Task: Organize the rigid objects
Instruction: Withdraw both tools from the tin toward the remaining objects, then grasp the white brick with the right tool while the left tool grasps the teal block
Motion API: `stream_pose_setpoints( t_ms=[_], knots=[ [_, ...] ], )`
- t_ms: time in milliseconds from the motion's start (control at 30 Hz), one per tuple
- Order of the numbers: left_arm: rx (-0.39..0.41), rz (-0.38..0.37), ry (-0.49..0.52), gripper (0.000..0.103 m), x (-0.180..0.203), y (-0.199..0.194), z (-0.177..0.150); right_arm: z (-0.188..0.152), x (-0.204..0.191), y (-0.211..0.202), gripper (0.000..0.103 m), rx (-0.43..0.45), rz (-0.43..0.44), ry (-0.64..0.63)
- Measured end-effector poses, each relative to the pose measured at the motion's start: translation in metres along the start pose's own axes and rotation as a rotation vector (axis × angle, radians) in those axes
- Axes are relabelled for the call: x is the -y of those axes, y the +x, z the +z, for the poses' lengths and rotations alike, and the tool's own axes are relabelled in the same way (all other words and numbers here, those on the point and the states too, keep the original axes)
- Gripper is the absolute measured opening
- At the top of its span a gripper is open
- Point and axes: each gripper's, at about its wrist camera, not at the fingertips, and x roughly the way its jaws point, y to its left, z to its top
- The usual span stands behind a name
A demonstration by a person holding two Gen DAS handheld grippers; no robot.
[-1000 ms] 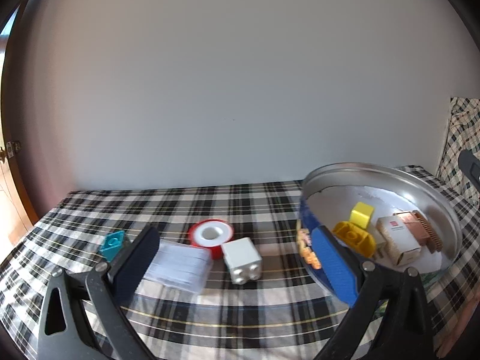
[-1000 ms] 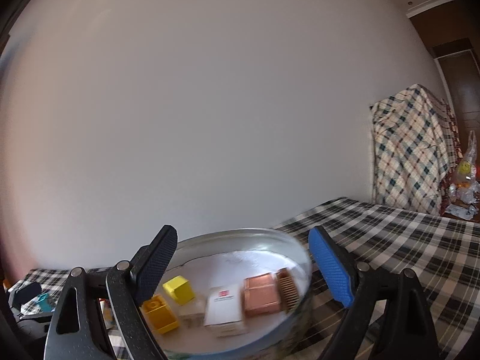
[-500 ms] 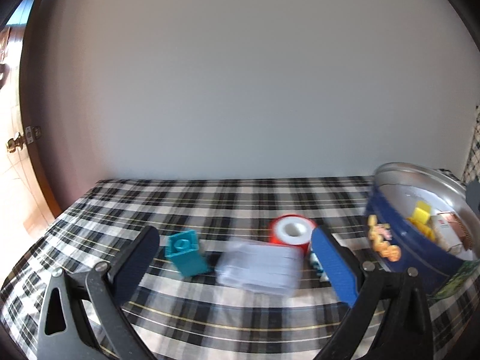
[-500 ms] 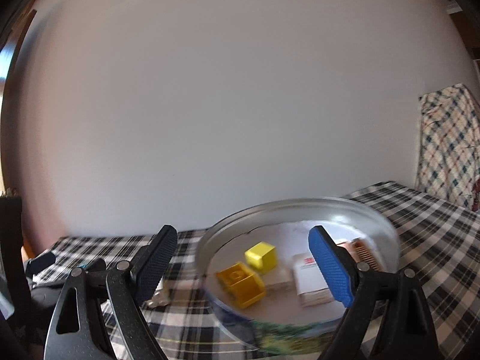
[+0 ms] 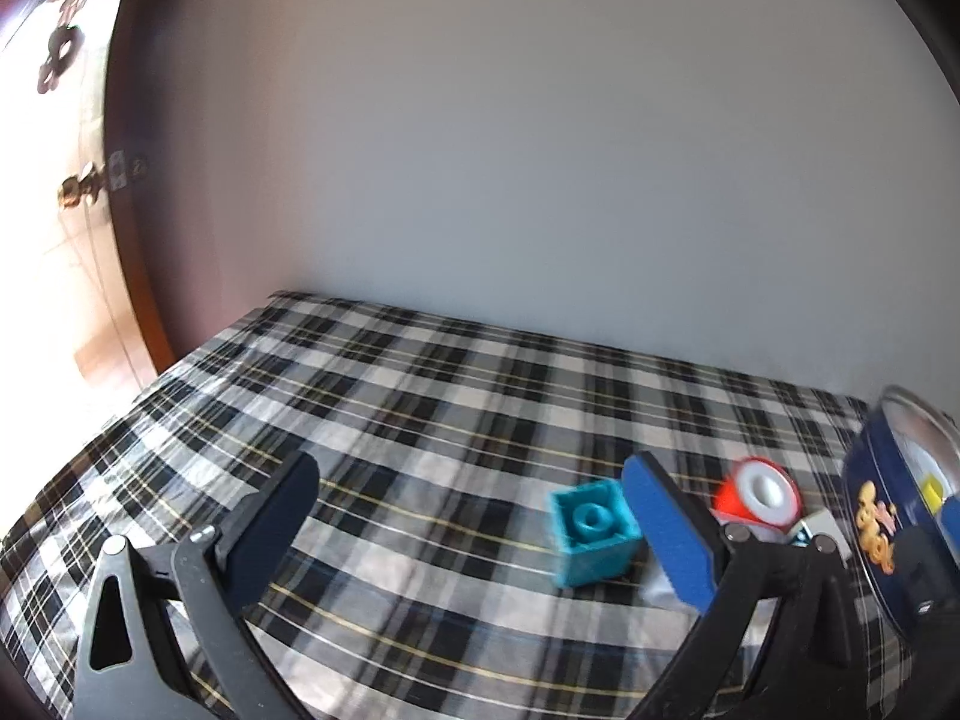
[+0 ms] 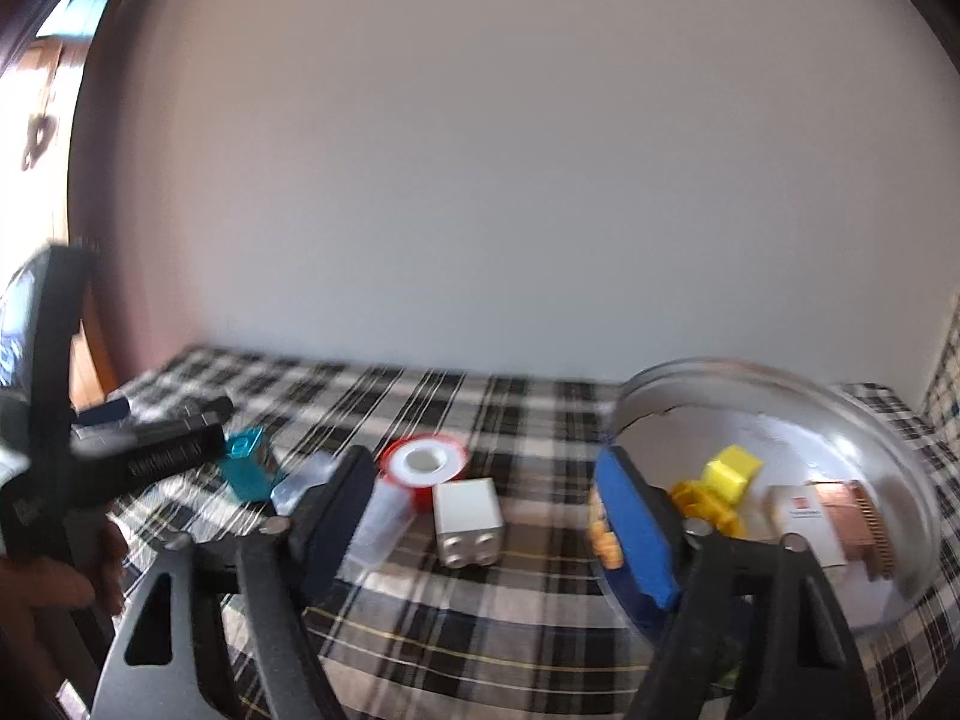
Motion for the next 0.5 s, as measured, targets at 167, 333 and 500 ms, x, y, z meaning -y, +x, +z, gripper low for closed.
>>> stream_pose_setpoints(
  t_ms=[167, 333, 500],
  knots=[
    [-0.009, 0.009, -0.074, 0.102, -0.021, 0.004, 0.008, -0.001, -0.008, 0.035, 0.065, -0.150, 0.024, 0.024],
    [-0.014, 0.001, -0.080, 0.102, -0.022, 0.003, 0.009, -0.001, -0.007, 0.061, 0.061, -0.239, 0.013, 0.056],
    [-0.020, -0.012, -0.034, 0.102, -0.012, 0.005, 0.006, -0.006, -0.006, 0.085, 0.051, -0.351, 0.028, 0.069]
  ],
)
